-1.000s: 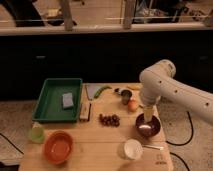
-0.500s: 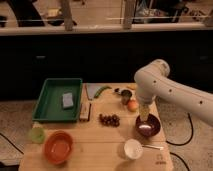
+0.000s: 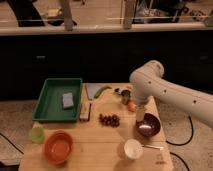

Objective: Place grapes in red bowl

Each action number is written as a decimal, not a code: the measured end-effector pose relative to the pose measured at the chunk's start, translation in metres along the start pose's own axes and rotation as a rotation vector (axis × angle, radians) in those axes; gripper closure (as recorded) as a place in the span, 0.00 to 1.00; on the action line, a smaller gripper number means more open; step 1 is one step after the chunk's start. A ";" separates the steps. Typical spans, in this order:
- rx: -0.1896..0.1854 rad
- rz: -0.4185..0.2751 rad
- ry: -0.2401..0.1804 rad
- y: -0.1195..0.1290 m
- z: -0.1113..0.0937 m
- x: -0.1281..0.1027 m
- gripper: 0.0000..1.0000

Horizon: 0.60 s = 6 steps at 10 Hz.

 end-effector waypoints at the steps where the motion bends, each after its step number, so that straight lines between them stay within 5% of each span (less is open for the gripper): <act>1: 0.000 -0.004 -0.002 0.000 0.002 -0.003 0.20; 6: -0.004 -0.029 -0.030 -0.005 0.016 -0.024 0.20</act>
